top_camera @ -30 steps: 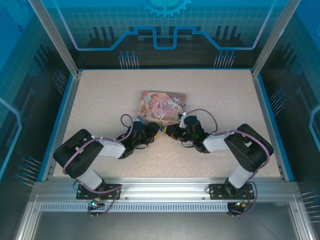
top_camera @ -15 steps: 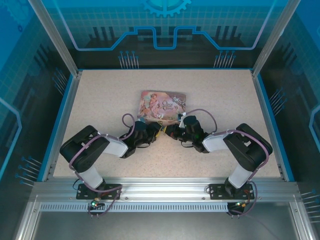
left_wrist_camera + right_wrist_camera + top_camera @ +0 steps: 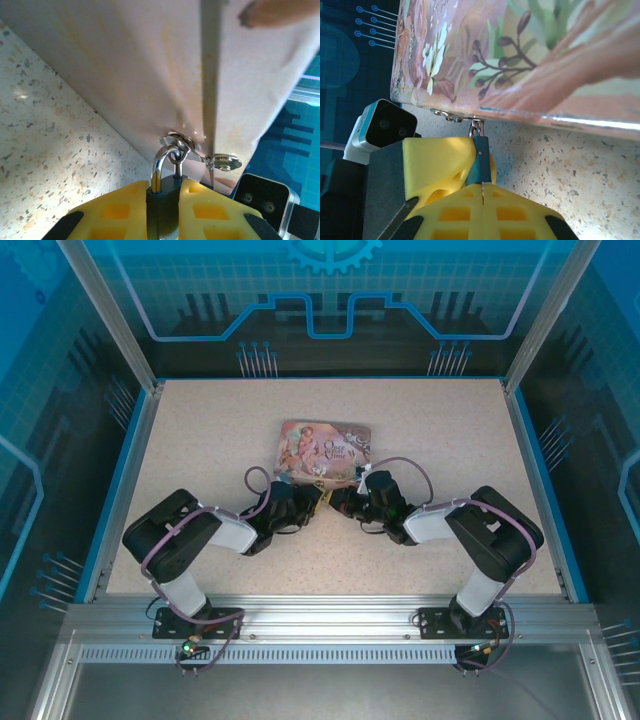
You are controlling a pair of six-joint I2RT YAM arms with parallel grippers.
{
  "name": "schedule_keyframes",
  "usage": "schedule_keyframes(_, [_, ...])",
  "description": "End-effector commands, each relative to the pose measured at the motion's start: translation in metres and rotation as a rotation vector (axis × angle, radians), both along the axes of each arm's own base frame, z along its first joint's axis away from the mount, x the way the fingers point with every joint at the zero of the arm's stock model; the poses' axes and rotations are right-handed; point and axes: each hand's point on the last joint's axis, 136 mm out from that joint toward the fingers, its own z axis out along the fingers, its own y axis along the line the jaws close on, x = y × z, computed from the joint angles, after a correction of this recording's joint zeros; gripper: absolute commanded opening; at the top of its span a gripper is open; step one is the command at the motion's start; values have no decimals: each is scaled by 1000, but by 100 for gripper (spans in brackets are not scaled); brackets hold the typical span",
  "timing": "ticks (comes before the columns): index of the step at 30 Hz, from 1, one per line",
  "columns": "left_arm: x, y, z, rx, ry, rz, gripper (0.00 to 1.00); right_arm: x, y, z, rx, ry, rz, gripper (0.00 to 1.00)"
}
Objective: Unlock the padlock with the key
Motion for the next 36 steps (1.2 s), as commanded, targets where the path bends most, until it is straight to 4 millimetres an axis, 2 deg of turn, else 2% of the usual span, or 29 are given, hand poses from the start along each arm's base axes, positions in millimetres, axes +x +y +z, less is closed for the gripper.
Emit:
schedule_keyframes(1, [6, -8, 23, -45, -57, -2, 4, -2, 3, 3, -19, -26, 25, 7])
schedule_keyframes(3, [6, -8, 24, -45, -61, 0, 0, -3, -1, 4, -42, -47, 34, 12])
schedule_keyframes(5, [6, -7, 25, -43, -62, 0, 0, -5, -5, 5, -85, -80, 53, 21])
schedule_keyframes(10, [6, -8, 29, -32, -68, -9, 0, -12, -30, 7, -292, -184, 127, 36])
schedule_keyframes(14, [4, -8, 33, -17, -67, -23, 0, -18, -53, 19, -546, -394, 247, 44])
schedule_keyframes(19, [2, -9, 37, -25, -60, -42, 0, -21, -60, 33, -831, -688, 414, 48])
schedule_keyframes(23, [0, -8, 36, -34, -50, -43, 0, -23, -53, 47, -961, -863, 473, 52])
schedule_keyframes(26, [-1, -5, 37, -32, -47, -41, 0, -26, -40, 52, -1022, -963, 519, 52])
schedule_keyframes(33, [0, 0, 42, -47, -44, -41, 0, -32, -10, 32, -1194, -1093, 677, 51])
schedule_keyframes(36, [0, 2, 42, -50, -39, -41, 0, -31, 1, 33, -1229, -1153, 688, 50])
